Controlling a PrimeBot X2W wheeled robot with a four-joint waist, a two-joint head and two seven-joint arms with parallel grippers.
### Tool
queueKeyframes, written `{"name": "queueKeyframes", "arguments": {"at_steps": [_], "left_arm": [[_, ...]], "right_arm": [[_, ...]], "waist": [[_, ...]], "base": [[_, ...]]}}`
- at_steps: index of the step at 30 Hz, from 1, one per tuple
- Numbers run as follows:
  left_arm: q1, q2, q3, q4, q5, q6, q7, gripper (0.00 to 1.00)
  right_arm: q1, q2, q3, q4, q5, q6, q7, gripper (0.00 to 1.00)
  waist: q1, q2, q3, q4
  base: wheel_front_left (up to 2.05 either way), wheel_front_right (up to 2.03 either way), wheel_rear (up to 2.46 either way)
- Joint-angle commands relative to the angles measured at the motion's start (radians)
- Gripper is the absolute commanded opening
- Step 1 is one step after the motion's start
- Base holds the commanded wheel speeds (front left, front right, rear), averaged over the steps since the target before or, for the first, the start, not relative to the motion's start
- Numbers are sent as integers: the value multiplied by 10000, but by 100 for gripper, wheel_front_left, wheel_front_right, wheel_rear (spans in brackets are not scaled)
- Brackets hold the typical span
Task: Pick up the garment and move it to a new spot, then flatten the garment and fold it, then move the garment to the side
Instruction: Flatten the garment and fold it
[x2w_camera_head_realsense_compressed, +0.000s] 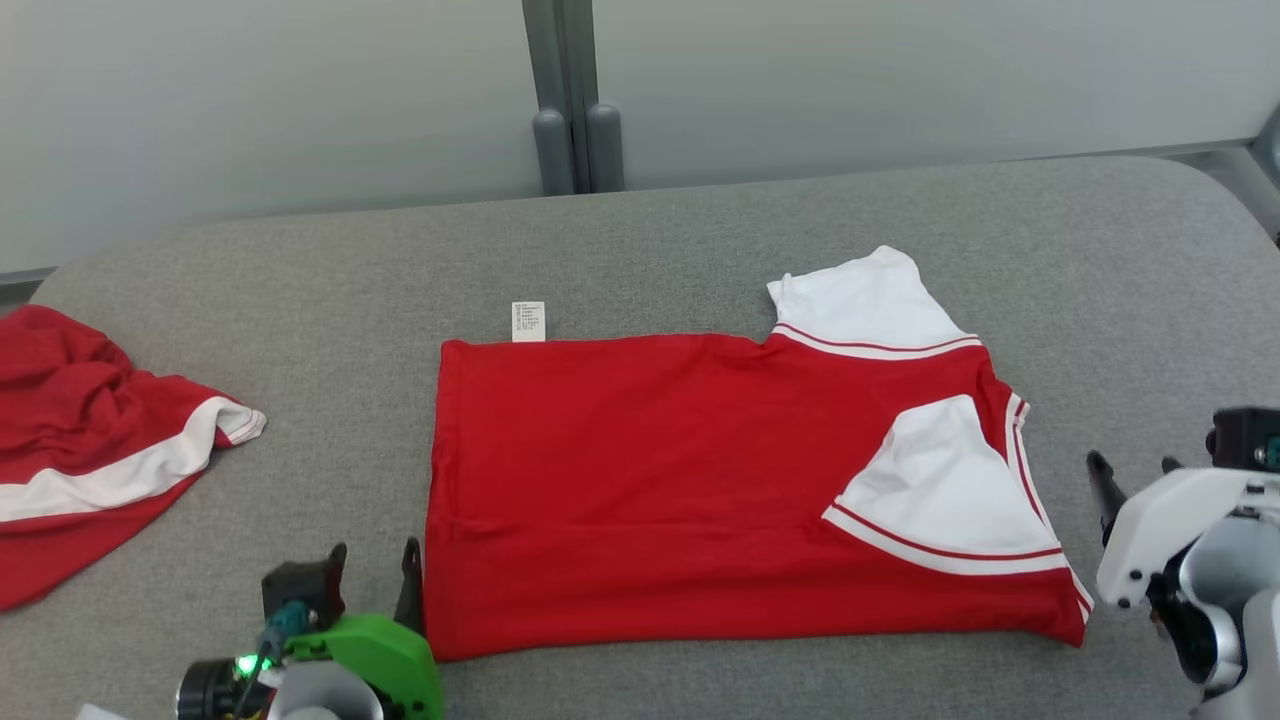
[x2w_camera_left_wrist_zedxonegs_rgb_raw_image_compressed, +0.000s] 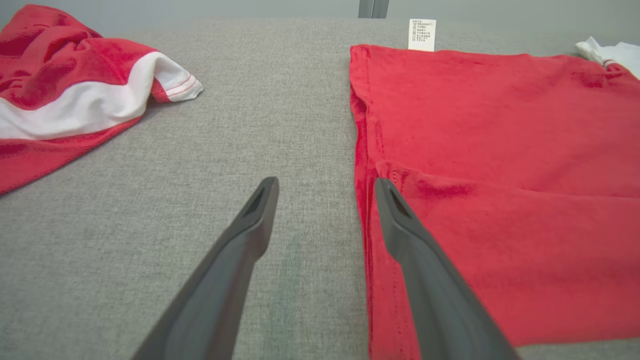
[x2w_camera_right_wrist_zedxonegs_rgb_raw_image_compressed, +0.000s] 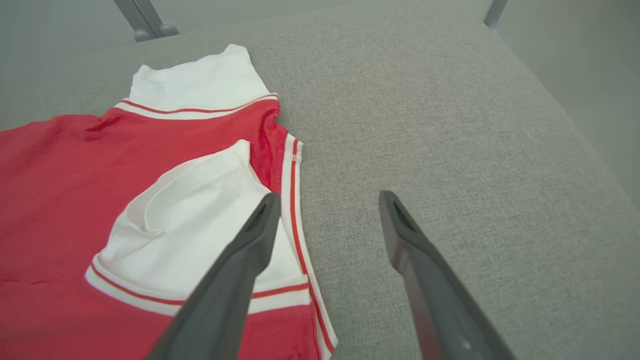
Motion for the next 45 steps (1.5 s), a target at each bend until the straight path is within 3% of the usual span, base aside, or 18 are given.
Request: {"name": "queueKeyframes", "arguments": {"at_steps": [1,8,15,20,24,35,36,37,38,45], "left_arm": [[-387,135,-57,-143,148,59,182,100],[-2269,252,-343,-140,316,58,1940,100],[-4509,-77,-388,543,108,-113,3572,100],[-5697,-296,-310,1099,101,-30,3849,100],[-6451,-559,-478,1546,246,-152,4023,100],[-7280,-915,-812,2690,540,37,3836,100],[-7307,-988,-817,2772,483,-44,3812,87],[-7327,-1028,-867,2835,482,-96,3819,59],[-7348,-1083,-918,2903,490,-132,3797,0],[-7336,-1437,-1145,3235,468,-17,3472,0]], "right_arm": [[-346,-169,94,-173,-38,-15,147,100],[-2442,-659,671,-162,135,-13,1046,100],[-5063,-895,1387,1451,510,-12,1216,100],[-6443,-840,1539,2609,592,-12,765,100],[-7309,-632,966,3419,148,-7,359,100],[-8152,-624,1242,4605,-524,-10,45,100],[-8196,-652,1314,4716,-541,-10,82,100],[-8222,-693,1374,4812,-564,-10,97,100],[-8251,-766,1395,4917,-567,-10,61,100],[-8431,-1277,1455,5482,-725,-10,-152,100]], "waist": [[0,0,204,15],[0,0,1203,57],[0,0,2624,130],[0,0,3442,175],[0,0,3989,269],[0,0,4525,453],[0,0,4540,471],[0,0,4548,491],[0,0,4565,535],[0,0,4681,1019]], "base": [[0,0,0],[0,0,0],[0,0,0],[0,0,0],[0,0,0],[0,0,0],[0,0,0],[0,0,0],[0,0,0],[0,0,0]]}}
